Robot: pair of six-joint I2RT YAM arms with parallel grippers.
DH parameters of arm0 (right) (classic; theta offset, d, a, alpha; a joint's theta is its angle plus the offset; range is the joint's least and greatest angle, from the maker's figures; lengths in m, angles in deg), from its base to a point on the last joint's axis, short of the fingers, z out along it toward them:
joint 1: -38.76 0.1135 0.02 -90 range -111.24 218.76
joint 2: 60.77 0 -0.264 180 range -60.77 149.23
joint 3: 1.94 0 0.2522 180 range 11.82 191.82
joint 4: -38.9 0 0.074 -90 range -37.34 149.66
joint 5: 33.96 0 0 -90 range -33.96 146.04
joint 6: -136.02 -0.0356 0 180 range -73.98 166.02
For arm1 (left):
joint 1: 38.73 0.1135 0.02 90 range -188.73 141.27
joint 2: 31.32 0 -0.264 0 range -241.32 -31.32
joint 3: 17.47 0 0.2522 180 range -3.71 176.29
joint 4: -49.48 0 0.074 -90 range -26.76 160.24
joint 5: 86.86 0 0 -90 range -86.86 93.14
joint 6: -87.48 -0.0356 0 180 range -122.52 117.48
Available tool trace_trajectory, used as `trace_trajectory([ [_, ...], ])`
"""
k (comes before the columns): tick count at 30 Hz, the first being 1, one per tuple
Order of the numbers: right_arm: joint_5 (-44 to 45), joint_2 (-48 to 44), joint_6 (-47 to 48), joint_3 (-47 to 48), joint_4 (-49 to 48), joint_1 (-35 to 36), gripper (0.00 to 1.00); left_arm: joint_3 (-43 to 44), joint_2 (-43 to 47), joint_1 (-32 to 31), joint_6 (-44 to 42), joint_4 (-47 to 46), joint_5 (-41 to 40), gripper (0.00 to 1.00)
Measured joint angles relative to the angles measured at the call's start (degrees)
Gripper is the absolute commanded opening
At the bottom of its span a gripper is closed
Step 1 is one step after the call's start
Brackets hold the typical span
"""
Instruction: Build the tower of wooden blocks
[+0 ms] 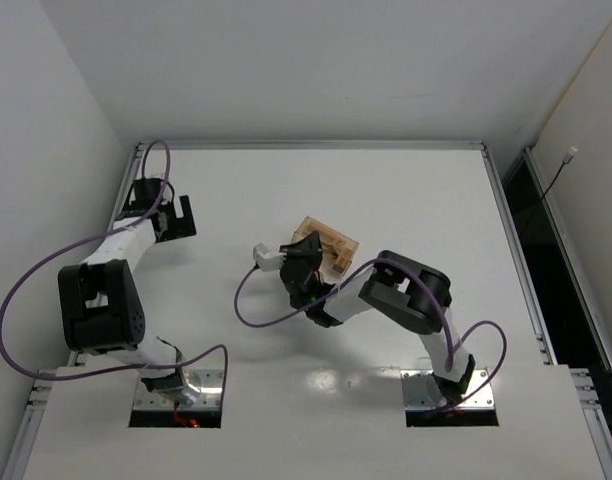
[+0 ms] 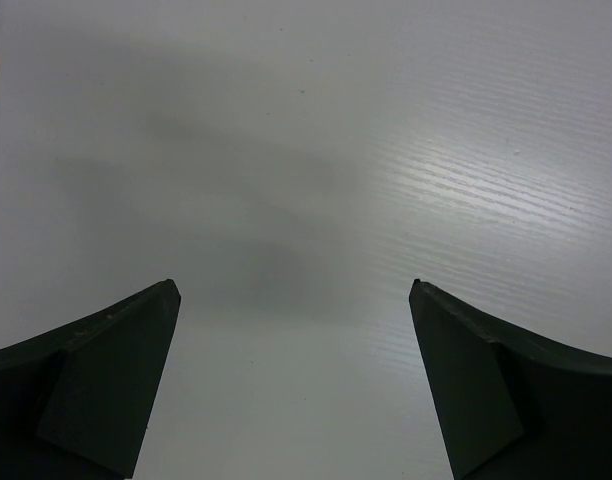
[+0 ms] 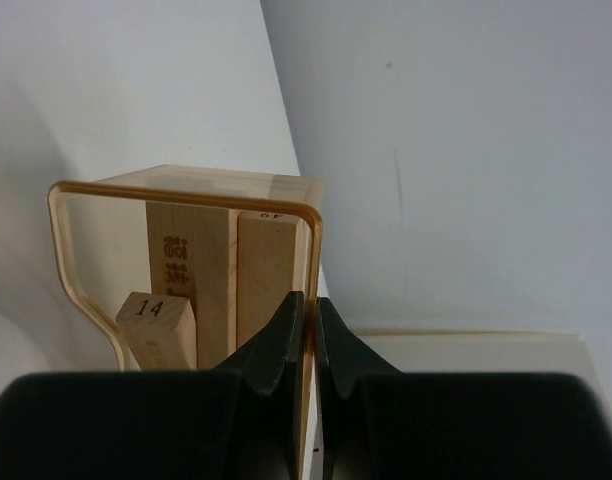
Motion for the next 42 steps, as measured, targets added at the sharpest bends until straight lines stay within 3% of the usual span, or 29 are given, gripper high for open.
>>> trace_trajectory([
  [7,2.21,2.01,16.35,-4.61,-15.26,4.0,0.0,0.0,0.0,0.2,0.0,0.04,0.11,1.0],
  [14,2.23,8.96,28.35,-6.27,-18.56,5.09,0.0,0.0,0.02,0.2,0.04,0.02,0.13,1.0],
  [27,-0.07,8.68,35.56,-3.56,-19.69,6.71,0.0,0.0,0.02,0.2,0.26,0.0,1.16,1.0],
  [42,0.09,9.38,37.05,-1.49,-20.5,6.23,0.0,0.0,0.0,0.2,0.28,-0.07,2.32,1.0],
])
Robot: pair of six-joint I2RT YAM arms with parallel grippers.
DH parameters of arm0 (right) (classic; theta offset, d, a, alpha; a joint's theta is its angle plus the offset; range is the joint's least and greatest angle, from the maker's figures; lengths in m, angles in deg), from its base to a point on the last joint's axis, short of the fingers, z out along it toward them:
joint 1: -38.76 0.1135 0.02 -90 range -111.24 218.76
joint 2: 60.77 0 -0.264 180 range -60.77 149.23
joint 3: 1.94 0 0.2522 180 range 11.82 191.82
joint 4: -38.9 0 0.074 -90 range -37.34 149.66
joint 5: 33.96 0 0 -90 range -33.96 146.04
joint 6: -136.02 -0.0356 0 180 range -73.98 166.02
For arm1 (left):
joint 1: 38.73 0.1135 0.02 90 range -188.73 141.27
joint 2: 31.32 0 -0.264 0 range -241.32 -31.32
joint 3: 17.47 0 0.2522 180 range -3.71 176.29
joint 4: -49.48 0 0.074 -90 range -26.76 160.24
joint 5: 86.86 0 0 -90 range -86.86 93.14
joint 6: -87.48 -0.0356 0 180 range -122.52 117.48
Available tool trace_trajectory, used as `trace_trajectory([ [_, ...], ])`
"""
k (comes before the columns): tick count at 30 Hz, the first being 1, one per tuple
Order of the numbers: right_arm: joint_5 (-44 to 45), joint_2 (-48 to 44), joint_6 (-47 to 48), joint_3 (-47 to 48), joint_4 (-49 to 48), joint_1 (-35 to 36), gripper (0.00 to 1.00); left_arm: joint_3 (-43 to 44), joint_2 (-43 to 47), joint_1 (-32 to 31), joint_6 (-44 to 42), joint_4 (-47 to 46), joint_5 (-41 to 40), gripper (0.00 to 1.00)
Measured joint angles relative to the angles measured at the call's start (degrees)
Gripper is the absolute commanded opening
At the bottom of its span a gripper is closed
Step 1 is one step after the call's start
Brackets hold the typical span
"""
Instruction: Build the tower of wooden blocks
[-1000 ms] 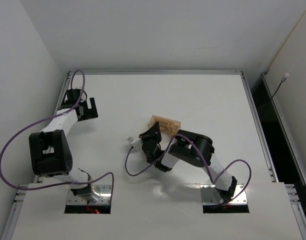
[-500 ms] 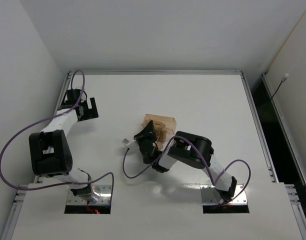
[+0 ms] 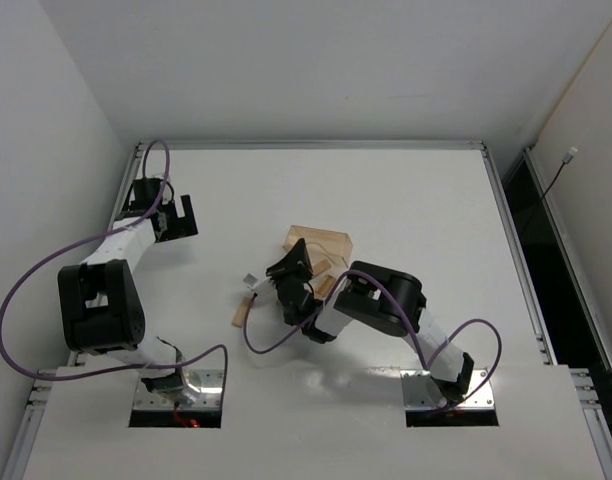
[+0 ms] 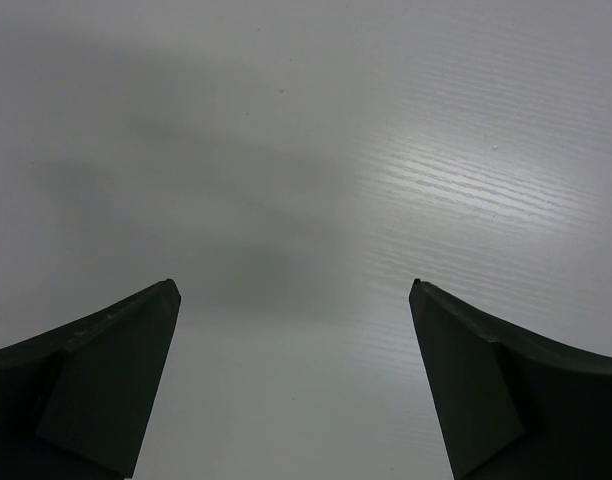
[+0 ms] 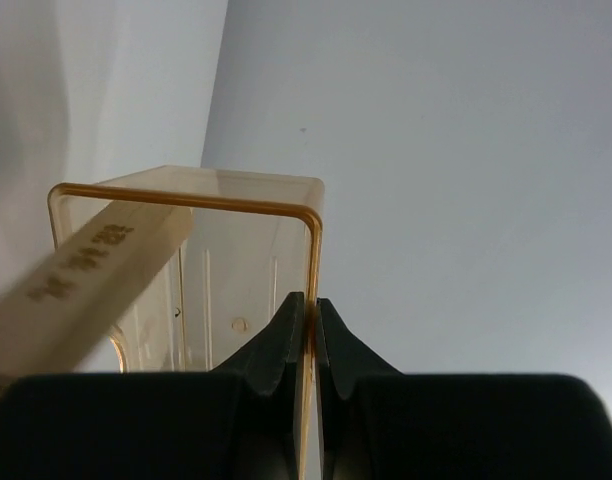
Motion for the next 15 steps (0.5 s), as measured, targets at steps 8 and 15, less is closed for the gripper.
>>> trace_trajectory([
  [8,-0.07,-0.81,0.02,-0.2,-0.04,-1.2,0.0,-0.02,0.0,0.0,0.0,-0.02,0.37,1.0],
  [15,0.46,-0.9,0.04,-1.29,0.81,-2.05,0.0,-0.02,0.0,0.0,0.0,0.02,0.57,1.0],
])
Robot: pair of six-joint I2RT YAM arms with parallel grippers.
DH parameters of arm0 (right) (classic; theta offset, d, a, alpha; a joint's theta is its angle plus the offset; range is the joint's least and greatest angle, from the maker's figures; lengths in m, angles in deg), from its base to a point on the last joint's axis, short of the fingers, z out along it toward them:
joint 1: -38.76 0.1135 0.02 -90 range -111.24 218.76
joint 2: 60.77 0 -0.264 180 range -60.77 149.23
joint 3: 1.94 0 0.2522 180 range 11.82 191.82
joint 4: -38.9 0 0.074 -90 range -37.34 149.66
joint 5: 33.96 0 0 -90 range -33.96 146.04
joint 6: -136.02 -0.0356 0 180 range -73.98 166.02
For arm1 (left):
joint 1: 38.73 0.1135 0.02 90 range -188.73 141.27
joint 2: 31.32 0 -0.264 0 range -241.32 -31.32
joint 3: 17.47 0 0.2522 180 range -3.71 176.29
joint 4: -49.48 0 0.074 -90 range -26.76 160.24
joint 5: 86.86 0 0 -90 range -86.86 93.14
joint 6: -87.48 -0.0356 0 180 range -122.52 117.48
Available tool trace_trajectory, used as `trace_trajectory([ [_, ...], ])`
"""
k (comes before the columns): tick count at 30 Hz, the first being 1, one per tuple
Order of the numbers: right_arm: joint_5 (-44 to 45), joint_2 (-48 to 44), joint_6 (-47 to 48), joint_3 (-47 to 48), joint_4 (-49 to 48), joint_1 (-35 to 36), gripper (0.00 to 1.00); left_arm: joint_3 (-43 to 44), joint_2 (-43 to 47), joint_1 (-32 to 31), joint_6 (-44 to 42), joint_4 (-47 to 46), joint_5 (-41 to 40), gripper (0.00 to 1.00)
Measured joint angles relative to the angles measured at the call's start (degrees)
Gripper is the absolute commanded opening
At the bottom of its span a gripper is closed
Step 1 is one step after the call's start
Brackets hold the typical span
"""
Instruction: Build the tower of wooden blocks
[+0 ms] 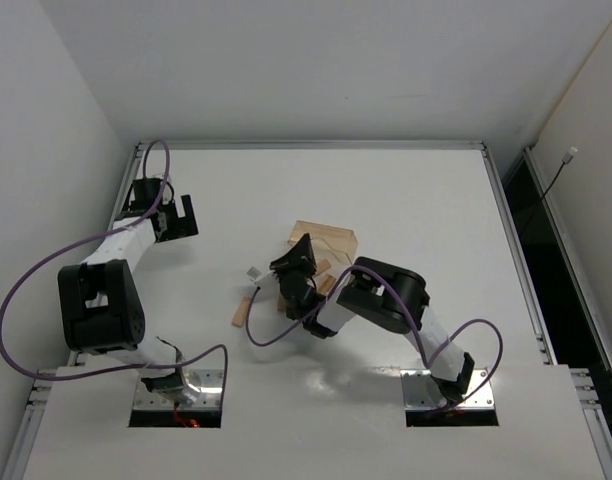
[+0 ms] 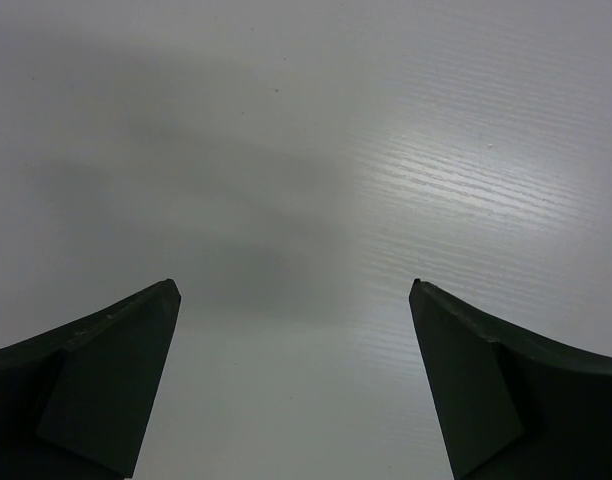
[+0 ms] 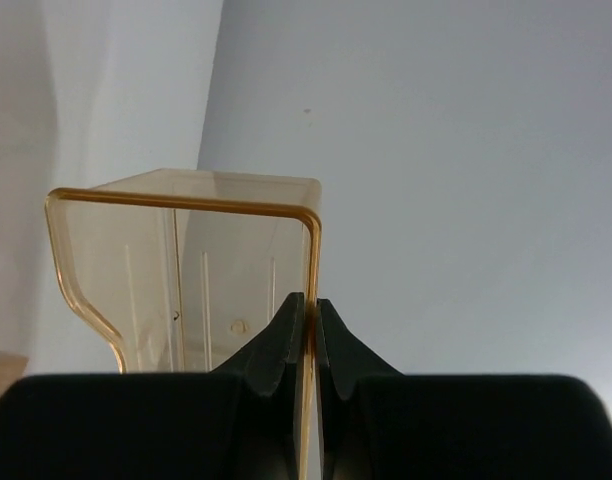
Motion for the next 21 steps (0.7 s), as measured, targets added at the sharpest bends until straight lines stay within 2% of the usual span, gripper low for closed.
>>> trace_trajectory([
  [7,2.97,-2.51,-0.52,4.09,-0.04,-1.25,0.0,0.0,-0.81,0.0,0.02,0.0,0.44,1.0],
  [11,6.78,-6.19,-8.59,5.31,2.1,-2.1,0.0,0.0,-1.73,0.0,-0.02,0.04,0.66,1.0],
  [14,6.95,-12.55,-31.58,11.85,24.57,-4.17,0.0,0.0,-2.1,0.0,-0.02,0.04,0.87,1.0],
  [15,3.8,-14.4,-42.14,18.91,40.35,-6.14,0.0,0.0,-2.14,0.0,-0.02,0.04,1.11,1.0],
  [17,-3.19,-16.22,-57.44,29.33,58.07,-10.47,0.0,0.02,-2.14,0.0,-0.07,0.04,1.53,1.0],
  [21,-15.02,-20.81,-75.34,38.18,79.25,-21.24,0.0,0.02,-2.16,0.0,-0.37,0.04,2.6,1.0],
])
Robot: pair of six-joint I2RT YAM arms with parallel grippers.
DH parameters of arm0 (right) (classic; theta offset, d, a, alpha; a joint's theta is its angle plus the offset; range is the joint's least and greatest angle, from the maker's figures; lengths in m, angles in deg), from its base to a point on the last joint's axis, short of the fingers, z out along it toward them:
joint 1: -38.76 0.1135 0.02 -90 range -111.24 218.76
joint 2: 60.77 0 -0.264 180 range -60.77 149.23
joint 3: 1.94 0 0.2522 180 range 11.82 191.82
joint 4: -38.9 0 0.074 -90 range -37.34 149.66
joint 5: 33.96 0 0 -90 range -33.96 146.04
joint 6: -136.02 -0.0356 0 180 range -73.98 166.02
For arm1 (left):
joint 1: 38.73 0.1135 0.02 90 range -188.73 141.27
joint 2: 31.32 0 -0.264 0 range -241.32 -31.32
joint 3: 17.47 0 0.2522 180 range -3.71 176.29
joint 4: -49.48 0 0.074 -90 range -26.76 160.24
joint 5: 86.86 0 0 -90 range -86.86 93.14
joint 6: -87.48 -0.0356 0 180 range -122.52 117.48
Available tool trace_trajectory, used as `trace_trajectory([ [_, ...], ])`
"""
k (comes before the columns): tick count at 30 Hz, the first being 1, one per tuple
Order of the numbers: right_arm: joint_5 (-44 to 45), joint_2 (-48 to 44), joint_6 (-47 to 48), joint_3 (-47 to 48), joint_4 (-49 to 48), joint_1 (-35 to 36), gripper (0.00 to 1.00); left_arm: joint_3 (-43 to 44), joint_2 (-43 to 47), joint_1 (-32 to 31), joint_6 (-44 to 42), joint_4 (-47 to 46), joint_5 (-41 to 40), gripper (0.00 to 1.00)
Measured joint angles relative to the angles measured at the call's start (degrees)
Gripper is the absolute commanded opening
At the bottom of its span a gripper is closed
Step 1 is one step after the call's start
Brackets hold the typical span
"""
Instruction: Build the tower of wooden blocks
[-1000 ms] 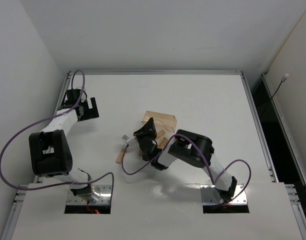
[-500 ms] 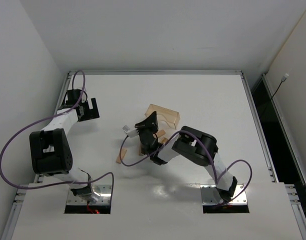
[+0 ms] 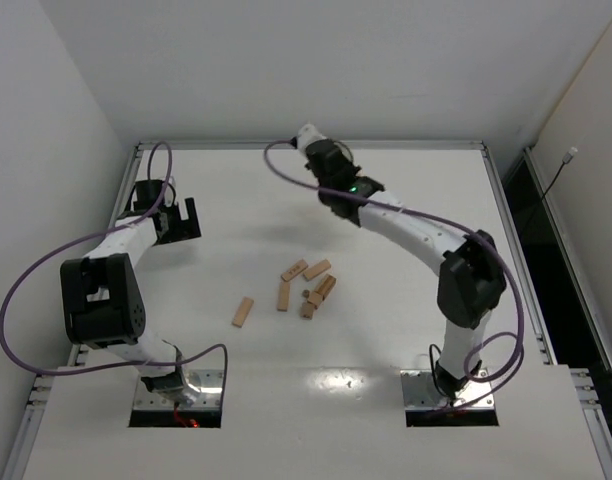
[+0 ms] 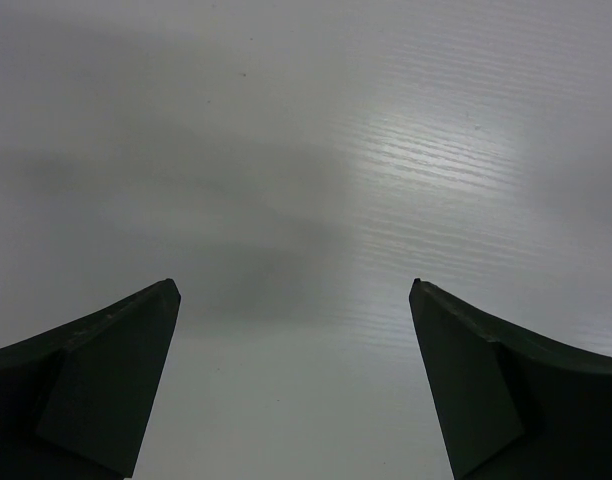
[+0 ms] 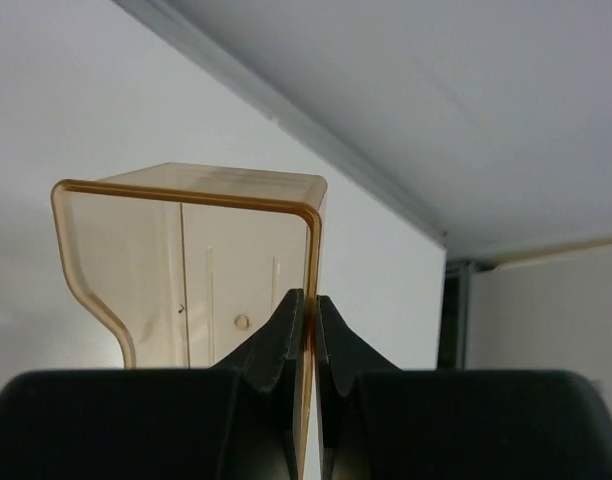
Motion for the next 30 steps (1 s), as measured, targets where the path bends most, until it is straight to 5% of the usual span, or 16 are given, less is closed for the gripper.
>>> trace_trajectory([
  [9,-28.89,8.63,-15.34,14.84,29.03,-28.41,0.0,1.68,-2.32,0.0,-1.6,0.2,6.08,1.0],
  [15,-40.19,19.3,-17.16,24.81,35.56,-43.1,0.0,3.61,-4.74,0.0,-2.8,0.24,8.87,1.0],
  [22,-47.12,26.14,-17.0,31.34,37.09,-51.54,0.0,4.15,-5.35,0.0,-3.78,0.94,11.1,1.0],
  [30,-48.28,31.74,-15.72,33.88,36.68,-53.46,0.0,6.32,-8.2,0.0,-4.26,1.09,12.98,1.0],
])
